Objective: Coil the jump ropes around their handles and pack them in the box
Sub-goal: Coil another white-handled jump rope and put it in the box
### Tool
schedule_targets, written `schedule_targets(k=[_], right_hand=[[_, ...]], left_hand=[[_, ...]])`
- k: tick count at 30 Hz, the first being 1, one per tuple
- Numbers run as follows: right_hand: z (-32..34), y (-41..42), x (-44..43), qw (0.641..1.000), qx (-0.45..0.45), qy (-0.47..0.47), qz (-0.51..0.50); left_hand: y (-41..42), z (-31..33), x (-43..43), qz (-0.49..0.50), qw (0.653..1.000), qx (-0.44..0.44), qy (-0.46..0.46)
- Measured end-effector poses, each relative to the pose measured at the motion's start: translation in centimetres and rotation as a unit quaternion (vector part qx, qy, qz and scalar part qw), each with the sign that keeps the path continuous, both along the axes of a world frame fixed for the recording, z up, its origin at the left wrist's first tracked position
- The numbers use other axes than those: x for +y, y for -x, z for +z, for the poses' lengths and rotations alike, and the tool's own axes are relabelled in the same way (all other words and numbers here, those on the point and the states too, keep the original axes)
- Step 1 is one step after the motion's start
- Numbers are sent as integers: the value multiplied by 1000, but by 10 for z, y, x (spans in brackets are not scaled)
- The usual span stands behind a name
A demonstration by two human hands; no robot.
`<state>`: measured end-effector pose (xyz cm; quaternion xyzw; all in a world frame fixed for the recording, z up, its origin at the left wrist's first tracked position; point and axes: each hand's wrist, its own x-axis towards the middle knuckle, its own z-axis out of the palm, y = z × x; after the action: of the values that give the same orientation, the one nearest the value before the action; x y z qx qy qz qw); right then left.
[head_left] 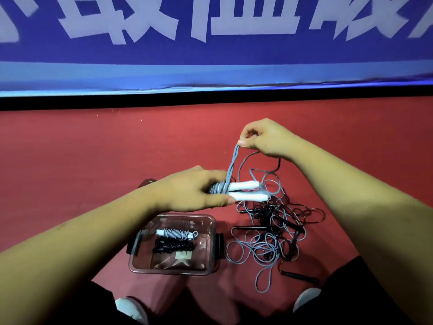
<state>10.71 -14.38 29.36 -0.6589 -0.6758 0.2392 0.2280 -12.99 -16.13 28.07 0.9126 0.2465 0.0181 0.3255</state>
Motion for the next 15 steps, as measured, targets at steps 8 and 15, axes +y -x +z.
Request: schedule_targets(k=[8,15], right_hand=[[-11,36,-15,977,141,126,99],[-10,80,-26,978,114,133,109]], left_hand=[[32,39,35,222,916,-292,161],[56,30,77,312,934,-172,29]])
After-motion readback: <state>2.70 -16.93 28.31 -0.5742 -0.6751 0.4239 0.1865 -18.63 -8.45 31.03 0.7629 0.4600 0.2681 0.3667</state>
